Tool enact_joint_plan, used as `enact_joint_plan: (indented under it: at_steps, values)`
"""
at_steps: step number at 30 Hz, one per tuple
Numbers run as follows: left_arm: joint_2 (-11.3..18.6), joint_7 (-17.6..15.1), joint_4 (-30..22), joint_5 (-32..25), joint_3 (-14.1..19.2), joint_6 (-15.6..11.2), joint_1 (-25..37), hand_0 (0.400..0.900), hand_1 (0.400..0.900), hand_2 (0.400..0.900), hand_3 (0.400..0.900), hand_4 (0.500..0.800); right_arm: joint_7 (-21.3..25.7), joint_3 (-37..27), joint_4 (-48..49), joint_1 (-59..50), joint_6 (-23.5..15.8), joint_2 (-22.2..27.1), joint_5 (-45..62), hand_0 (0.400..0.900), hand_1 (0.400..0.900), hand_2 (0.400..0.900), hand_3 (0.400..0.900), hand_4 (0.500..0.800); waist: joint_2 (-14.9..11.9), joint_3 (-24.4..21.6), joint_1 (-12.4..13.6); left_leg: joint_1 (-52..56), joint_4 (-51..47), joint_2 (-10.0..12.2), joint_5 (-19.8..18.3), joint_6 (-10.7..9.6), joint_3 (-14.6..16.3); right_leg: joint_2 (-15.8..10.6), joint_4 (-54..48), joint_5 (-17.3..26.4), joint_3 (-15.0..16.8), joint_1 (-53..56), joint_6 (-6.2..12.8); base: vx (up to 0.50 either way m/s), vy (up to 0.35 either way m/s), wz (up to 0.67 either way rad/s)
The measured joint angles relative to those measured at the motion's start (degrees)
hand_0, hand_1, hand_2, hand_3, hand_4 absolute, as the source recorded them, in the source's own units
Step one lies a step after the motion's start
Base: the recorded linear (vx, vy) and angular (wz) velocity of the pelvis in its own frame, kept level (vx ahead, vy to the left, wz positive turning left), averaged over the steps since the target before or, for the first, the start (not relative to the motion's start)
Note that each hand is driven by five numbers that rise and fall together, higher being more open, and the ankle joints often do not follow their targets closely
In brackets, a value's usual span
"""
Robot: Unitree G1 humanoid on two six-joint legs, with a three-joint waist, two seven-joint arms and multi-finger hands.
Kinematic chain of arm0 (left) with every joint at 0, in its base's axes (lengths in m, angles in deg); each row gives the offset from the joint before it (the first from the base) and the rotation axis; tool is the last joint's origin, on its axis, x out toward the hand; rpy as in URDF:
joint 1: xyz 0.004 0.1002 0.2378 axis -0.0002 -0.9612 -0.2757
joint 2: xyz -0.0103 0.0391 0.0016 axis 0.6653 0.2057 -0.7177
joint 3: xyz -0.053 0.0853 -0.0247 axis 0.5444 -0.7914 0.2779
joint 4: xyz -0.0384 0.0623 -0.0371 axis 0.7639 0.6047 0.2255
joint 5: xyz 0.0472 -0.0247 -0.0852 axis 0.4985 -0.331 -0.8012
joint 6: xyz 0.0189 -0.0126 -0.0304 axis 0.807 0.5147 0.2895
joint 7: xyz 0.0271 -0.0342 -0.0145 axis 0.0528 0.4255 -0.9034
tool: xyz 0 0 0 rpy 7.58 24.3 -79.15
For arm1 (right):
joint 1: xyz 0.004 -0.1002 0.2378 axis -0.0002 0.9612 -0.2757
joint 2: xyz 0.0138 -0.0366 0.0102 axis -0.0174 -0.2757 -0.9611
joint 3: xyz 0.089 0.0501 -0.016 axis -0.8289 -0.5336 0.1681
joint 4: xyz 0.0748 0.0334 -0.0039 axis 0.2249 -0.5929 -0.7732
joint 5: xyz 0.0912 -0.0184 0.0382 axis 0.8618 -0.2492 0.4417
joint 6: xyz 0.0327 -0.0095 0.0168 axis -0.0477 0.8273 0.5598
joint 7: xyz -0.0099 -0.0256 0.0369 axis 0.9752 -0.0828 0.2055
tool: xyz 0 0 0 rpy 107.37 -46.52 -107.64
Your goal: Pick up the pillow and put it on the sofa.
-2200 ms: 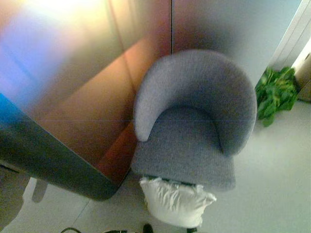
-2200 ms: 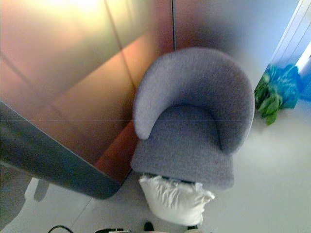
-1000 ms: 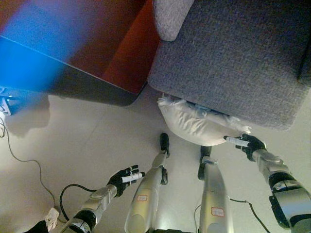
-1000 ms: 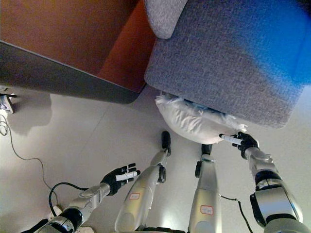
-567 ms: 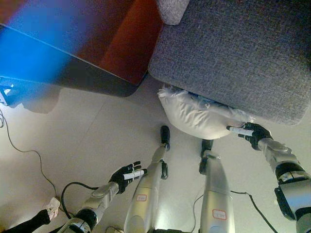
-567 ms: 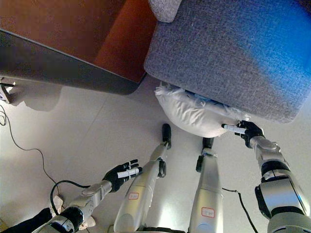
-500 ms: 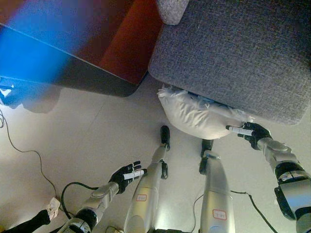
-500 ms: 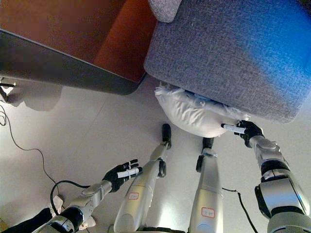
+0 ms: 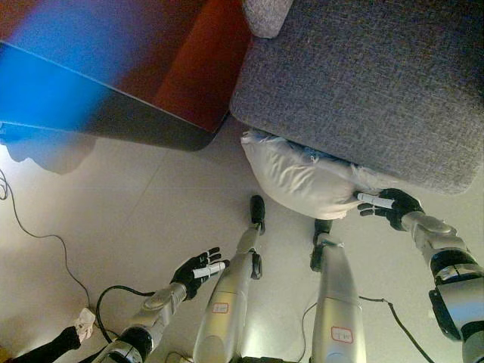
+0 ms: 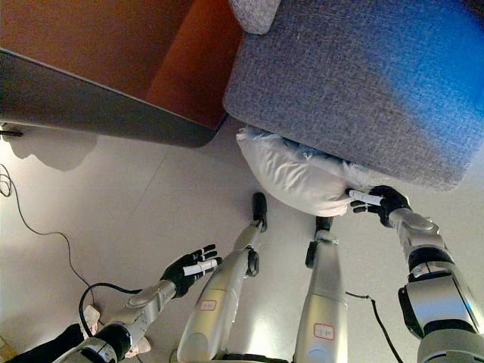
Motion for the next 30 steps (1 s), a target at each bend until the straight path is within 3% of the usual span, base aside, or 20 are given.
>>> enact_joint_plan:
  at_steps: [11,16,25,28,30]
  values:
    - [-0.03,-0.02,0.03,0.02,0.10,0.27,-1.40,0.900,0.900,0.900,0.900,0.800,-2.15,-0.01,-0.08,0.71,-0.15,-0.06,0.00,0.400,0.400,0.400,0.400,0.500,0.01,-0.01,-0.09,3.77,-1.73,0.03,0.48,-0.36,0.07,0.06,-0.44,-0.03,0.05,3.00,0.06,0.00,-0.002,-0.01]
    - [-0.20,0.18,0.69,0.09,0.60,0.82,-2.27,0.900,0.900,0.900,0.900,0.800,-4.14,-0.01,0.01,3.51,-2.85,-0.45,-0.08,0.400,0.400,0.400,0.400,0.500,0.01,-0.01,-0.12,7.87,-3.50,0.13,0.59,-0.23,-0.10,0.22,-2.23,0.08,-0.46,7.27,0.15,0.01,-0.029,-0.04]
    - [-0.40,0.62,3.66,3.38,5.01,2.57,-3.18,0.900,0.900,0.900,0.900,0.800,-8.40,-0.67,3.78,12.05,-8.25,-1.44,-0.76,0.400,0.400,0.400,0.400,0.500,-0.45,-0.09,-0.30,17.76,-6.87,1.31,-0.13,-0.12,-0.96,1.32,-8.56,0.63,-2.22,19.01,0.89,0.07,-0.072,-0.03]
    - [-0.38,0.90,3.94,4.68,6.71,2.99,-3.96,0.900,0.900,0.900,0.900,0.800,-8.75,-0.92,5.46,13.64,-8.75,-1.51,-1.18,0.400,0.400,0.400,0.400,0.500,-1.26,-0.44,-0.47,19.13,-7.20,1.55,-0.54,-0.12,-0.84,1.59,-9.80,0.77,-2.19,20.79,1.01,0.13,-0.033,-0.04]
    - [-0.01,2.10,5.16,5.82,9.23,3.24,-5.46,0.900,0.900,0.900,0.900,0.800,-9.64,-1.42,8.33,17.10,-8.64,-2.18,-2.64,0.400,0.400,0.400,0.400,0.500,-3.63,-2.00,-0.40,21.46,-7.65,2.02,-1.03,-0.01,-0.67,2.18,-12.06,1.00,-2.31,23.77,0.97,0.16,-0.018,-0.07]
